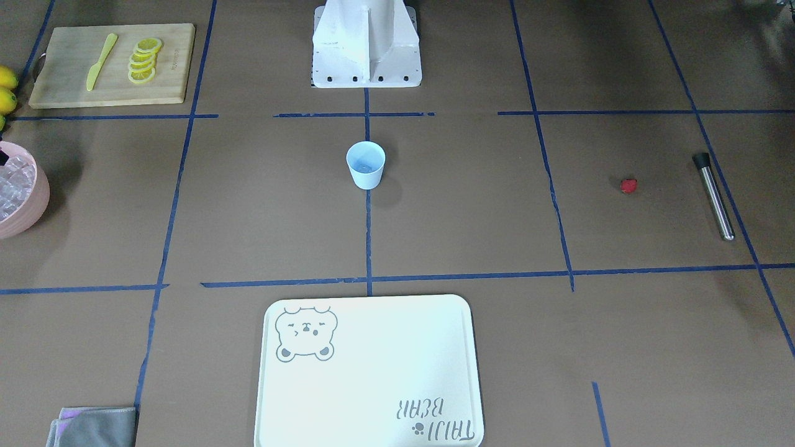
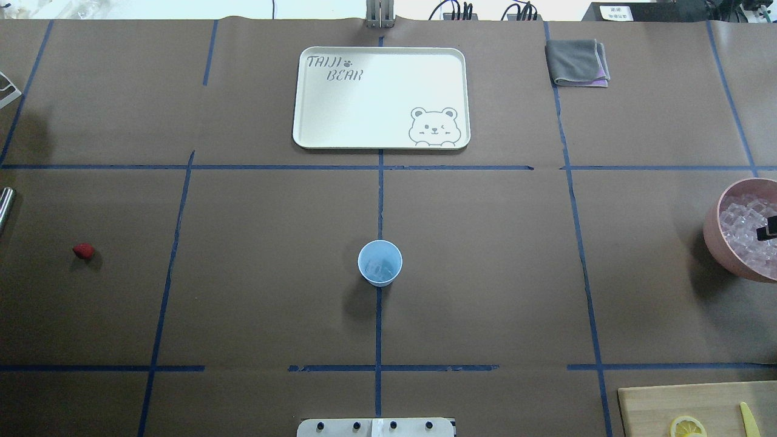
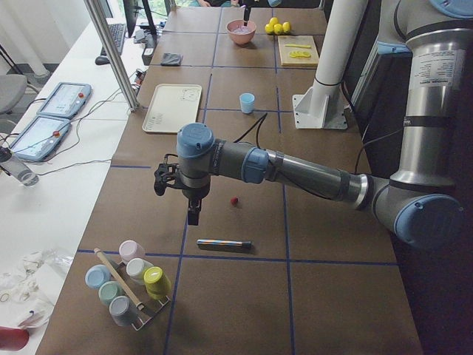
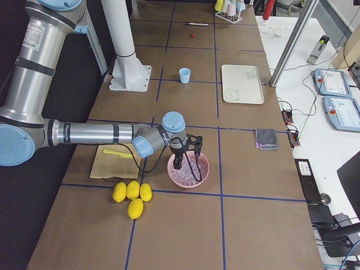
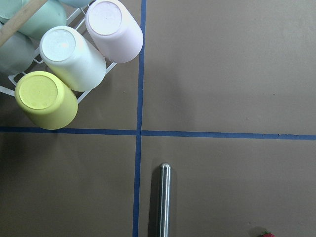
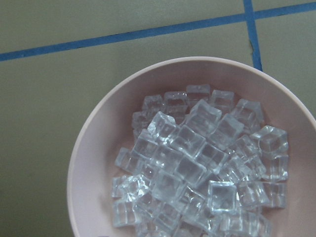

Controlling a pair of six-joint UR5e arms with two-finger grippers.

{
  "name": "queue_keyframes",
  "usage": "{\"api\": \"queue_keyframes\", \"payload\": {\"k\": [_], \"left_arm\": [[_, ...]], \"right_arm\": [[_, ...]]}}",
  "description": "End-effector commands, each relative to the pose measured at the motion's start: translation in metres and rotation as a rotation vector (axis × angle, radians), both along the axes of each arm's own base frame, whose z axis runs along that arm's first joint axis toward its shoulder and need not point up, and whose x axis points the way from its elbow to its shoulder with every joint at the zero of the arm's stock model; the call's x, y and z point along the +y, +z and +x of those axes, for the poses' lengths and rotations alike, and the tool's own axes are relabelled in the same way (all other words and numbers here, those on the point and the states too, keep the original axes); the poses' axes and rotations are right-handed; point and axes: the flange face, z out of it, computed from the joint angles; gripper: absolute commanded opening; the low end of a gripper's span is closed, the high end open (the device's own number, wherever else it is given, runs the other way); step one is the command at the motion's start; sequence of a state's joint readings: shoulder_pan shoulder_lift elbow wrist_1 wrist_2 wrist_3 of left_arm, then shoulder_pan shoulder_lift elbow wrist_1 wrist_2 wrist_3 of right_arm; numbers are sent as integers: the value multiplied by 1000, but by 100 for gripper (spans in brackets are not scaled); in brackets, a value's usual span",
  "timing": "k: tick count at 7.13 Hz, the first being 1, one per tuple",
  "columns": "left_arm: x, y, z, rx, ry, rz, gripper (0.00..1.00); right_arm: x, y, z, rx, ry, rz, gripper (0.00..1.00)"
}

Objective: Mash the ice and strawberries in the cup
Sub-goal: 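Move the right gripper back to the pink ice bowl, then lower the right gripper into the ice cubes in the bowl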

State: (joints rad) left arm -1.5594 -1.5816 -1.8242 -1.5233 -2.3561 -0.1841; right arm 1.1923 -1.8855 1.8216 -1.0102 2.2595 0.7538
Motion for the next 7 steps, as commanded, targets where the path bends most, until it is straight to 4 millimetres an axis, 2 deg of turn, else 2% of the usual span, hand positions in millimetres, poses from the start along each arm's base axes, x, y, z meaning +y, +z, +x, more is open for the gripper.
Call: {"api": "queue_keyframes", "payload": {"k": [1,4,6,7], "left_arm": [[0,-1,0,0,1,1,100],[1,-1,0,0,1,3,100],[0,-3,0,0,1,6,100],[1,-4,0,0,0,8,100]], "right_arm": [[-8,8,-1,32,5,15,85],[-6,32,1,60,-38,17,84],[-7,38,0,63,-39,9,83],[-7,39,0,64,-40,6,76]]}}
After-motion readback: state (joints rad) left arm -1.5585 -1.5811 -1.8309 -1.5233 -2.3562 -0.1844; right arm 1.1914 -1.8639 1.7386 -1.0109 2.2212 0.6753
